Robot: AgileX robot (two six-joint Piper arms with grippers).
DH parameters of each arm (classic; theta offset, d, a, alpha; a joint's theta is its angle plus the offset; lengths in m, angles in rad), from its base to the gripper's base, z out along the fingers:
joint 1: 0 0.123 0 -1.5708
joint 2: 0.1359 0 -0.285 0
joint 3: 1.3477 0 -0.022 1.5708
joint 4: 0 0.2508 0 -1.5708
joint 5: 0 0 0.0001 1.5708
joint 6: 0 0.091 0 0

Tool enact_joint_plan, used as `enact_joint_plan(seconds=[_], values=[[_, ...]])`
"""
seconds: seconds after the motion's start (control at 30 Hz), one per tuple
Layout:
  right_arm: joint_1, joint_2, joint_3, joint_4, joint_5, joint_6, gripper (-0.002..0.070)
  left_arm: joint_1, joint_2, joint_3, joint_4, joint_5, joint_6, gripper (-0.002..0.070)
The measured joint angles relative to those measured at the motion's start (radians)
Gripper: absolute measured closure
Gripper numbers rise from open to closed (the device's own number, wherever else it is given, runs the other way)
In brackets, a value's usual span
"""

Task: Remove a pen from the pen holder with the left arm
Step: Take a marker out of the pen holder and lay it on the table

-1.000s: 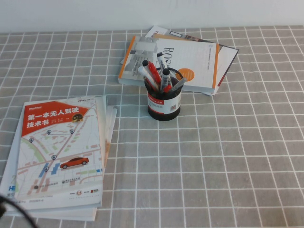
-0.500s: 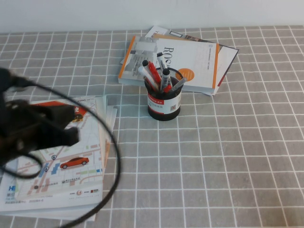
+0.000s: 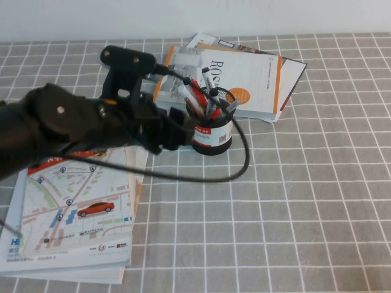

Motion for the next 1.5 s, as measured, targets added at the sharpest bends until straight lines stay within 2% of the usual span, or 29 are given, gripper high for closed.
enact_joint_plan(seconds=[0.03, 0.1, 0.23, 0.4, 0.57, 0.93, 1.0, 1.07, 1.17, 1.23, 1.33, 1.5], values=[[0.0, 0.0, 0.0, 0.0, 0.0, 0.0, 0.0689, 0.0, 0.023, -0.022, -0.018, -0.007, 0.0, 0.0219], [0.0, 0.0, 0.0, 0.0, 0.0, 0.0, 0.0689, 0.0, 0.048, -0.041, -0.043, -0.033, 0.0, 0.0176], [0.0, 0.0, 0.0, 0.0, 0.0, 0.0, 0.0689, -0.001, 0.077, -0.048, -0.122, -0.13, 0.025, 0.0148], [0.0, 0.0, 0.0, 0.0, 0.0, 0.0, 0.0689, -0.001, 0.112, -0.069, -0.179, -0.177, 0.04, 0.015], [0.0, 0.0, 0.0, 0.0, 0.0, 0.0, 0.0689, -0.007, 0.15, -0.09, -0.198, -0.181, 0.046, 0.0185], [0.0, 0.0, 0.0, 0.0, 0.0, 0.0, 0.0689, -0.094, 0.225, -0.125, -0.202, -0.301, 0.095, 0.0223], [0.0, 0.0, 0.0, 0.0, 0.0, 0.0, 0.0689, -0.1, 0.232, -0.129, -0.205, -0.323, 0.103, 0.0267], [0.0, 0.0, 0.0, 0.0, 0.0, 0.0, 0.0689, -0.101, 0.234, -0.129, -0.206, -0.333, 0.105, 0.0365], [0.0, 0.0, 0.0, 0.0, 0.0, 0.0, 0.0689, -0.101, 0.236, -0.129, -0.206, -0.352, 0.107, 0.0562], [0.0, 0.0, 0.0, 0.0, 0.0, 0.0, 0.0689, -0.101, 0.236, -0.129, -0.206, -0.354, 0.109, 0.0623], [0.0, 0.0, 0.0, 0.0, 0.0, 0.0, 0.0689, -0.101, 0.236, -0.129, -0.206, -0.364, 0.113, 0.0651], [0.0, 0.0, 0.0, 0.0, 0.0, 0.0, 0.0689, -0.101, 0.208, -0.129, -0.206, -0.366, 0.122, 0.0652]])
